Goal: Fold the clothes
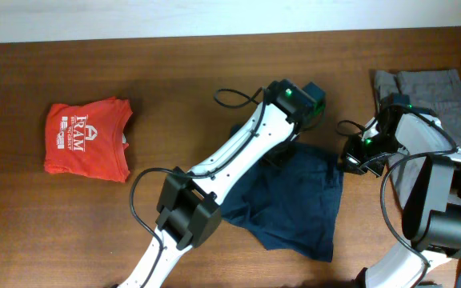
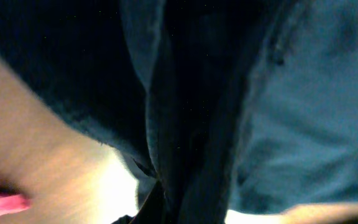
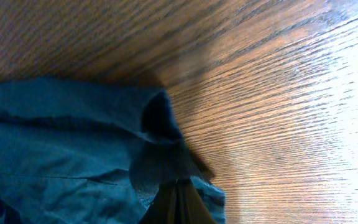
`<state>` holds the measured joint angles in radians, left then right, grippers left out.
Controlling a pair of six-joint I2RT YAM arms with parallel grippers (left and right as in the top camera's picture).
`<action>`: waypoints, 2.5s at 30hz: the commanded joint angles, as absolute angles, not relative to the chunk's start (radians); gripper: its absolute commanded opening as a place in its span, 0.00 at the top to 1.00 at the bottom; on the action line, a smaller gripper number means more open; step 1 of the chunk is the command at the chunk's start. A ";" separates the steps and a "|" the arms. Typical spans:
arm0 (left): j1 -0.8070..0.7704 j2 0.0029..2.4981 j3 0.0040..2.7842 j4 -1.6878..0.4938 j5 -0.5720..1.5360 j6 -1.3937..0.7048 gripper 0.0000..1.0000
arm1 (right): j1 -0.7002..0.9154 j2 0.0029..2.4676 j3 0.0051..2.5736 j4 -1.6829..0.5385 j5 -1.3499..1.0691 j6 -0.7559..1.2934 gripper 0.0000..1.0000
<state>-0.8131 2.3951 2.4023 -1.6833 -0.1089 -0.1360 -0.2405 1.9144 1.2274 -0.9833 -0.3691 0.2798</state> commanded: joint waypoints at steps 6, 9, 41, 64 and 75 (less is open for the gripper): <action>-0.579 2.278 2.429 -1.688 -0.367 -0.103 1.00 | -0.236 1.900 1.228 -0.957 -0.436 0.161 0.96; -0.485 2.271 2.429 -1.688 -0.358 -0.079 1.00 | -0.234 1.879 1.228 -0.949 -0.617 0.033 0.96; -0.311 2.238 2.479 -1.688 -0.426 -0.144 0.99 | 0.179 1.938 1.227 -0.918 -0.467 -0.062 0.96; -0.311 2.238 2.479 -1.688 -0.405 -0.141 0.99 | 0.164 1.949 1.227 -1.006 -0.704 -0.284 0.96; -0.311 2.238 2.479 -1.686 -0.405 -0.142 0.99 | 0.274 2.004 1.227 -0.855 -0.532 -0.156 0.96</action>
